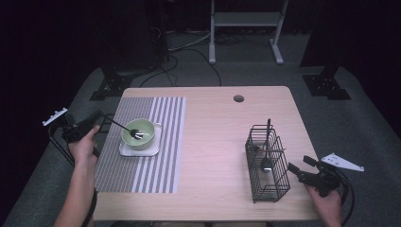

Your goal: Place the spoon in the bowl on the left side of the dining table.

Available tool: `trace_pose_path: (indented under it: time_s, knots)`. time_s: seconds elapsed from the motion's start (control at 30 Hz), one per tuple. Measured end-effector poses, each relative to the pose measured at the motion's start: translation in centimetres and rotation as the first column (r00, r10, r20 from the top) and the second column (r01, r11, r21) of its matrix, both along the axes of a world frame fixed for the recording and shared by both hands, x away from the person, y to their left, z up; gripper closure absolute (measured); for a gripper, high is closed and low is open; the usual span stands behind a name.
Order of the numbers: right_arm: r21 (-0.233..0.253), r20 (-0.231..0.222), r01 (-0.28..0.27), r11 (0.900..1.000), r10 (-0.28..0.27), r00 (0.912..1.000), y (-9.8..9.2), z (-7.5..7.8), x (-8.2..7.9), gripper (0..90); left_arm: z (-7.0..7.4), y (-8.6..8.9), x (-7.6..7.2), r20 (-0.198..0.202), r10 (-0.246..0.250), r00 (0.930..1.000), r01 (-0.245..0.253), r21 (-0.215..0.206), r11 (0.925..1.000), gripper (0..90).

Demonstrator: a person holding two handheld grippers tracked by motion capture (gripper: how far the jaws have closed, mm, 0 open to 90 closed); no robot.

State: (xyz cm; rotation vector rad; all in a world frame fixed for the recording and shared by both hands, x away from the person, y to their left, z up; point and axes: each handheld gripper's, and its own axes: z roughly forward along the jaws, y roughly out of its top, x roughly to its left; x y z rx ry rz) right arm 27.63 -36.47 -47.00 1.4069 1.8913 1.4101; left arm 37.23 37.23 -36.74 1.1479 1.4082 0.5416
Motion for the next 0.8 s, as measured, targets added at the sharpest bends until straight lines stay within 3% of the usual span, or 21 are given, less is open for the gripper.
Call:
trace_pose_path:
  time_s: [0.8]
  knots:
    - [-0.007, -0.006, -0.007, 1.000, 0.007, 1.0000, 0.2, 0.0, 0.1, 16.1, -2.4, 0.4, 0.1, -0.044, 0.020, 0.9988, -0.020, -0.004, 0.9998, 89.1]
